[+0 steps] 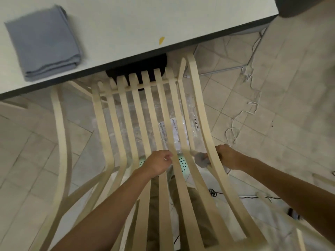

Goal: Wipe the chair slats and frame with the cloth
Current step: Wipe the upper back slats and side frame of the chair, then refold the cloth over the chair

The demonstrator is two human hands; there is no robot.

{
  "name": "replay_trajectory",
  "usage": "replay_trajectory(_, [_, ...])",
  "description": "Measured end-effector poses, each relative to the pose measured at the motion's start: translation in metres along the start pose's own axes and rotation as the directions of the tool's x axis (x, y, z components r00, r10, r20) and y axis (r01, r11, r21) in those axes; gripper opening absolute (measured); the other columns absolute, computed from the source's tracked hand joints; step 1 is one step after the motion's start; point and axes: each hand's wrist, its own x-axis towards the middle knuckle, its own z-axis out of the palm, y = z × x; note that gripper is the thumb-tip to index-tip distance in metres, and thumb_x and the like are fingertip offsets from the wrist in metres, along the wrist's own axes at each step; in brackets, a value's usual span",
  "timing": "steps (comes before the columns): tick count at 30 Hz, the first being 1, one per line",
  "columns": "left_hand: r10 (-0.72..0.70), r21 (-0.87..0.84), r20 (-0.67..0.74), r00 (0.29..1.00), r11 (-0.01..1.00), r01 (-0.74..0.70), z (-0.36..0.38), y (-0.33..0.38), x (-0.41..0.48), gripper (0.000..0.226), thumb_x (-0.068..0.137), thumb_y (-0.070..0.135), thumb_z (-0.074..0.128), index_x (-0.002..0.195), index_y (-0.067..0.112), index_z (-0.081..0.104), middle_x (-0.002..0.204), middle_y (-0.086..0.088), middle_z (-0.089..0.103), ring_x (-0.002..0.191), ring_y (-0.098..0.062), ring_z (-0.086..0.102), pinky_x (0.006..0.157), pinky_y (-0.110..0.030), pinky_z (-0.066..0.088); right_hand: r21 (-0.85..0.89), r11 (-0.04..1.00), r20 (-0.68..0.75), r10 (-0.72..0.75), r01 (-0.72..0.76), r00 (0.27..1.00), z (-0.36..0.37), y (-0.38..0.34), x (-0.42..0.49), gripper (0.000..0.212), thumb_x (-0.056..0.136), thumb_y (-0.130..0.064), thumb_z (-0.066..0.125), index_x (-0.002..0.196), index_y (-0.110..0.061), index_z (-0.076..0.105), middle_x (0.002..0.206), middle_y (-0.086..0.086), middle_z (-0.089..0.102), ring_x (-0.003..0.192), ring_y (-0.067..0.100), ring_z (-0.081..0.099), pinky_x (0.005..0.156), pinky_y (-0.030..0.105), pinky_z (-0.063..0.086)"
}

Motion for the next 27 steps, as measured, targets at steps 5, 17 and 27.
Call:
replay_trajectory(5, [0.016, -0.150, -0.049, 0.999, 0.988, -0.023, -0.009, 0.013, -0.042, 0.023, 0.091, 0.021, 0.059, 0.112, 0.023, 0.068, 0.109, 0.001, 0.068, 0.102, -0.016, 0.063, 0.093, -0.026, 0.048, -0.175, 0.982, -0.119, 0.053, -0.074, 0.991, -0.020, -0.017, -0.033, 0.023, 0.085, -0.017, 0.059, 0.105, -0.016, 0.069, 0.100, 0.000, 0.065, 0.101, 0.021, 0.062, 0.076, 0.014, 0.042])
replay_trajectory(17, [-0.017, -0.775, -0.030, 0.999, 0.632, -0.012, -0.062, 0.087, -0.141, 0.029, 0.089, 0.040, 0.064, 0.113, 0.025, 0.063, 0.116, 0.002, 0.068, 0.108, -0.016, 0.065, 0.080, -0.039, 0.059, 0.338, 0.848, -0.340, -0.294, 0.408, 0.893, -0.024, -0.147, -0.131, 0.024, 0.089, -0.017, 0.064, 0.113, -0.016, 0.067, 0.104, 0.000, 0.069, 0.095, 0.017, 0.065, 0.077, 0.027, 0.053])
replay_trajectory(27, [-0.083, -0.799, -0.419, 0.904, 0.507, -0.323, -0.076, 0.095, -0.219, 0.054, 0.076, 0.009, 0.078, 0.124, 0.016, 0.055, 0.112, -0.007, 0.070, 0.102, -0.024, 0.068, 0.069, -0.035, 0.057, 0.840, 0.357, -0.320, -0.283, 0.409, 0.904, -0.026, -0.200, -0.188, 0.019, 0.081, 0.011, 0.063, 0.094, -0.003, 0.067, 0.083, 0.009, 0.070, 0.079, 0.022, 0.066, 0.063, 0.027, 0.055])
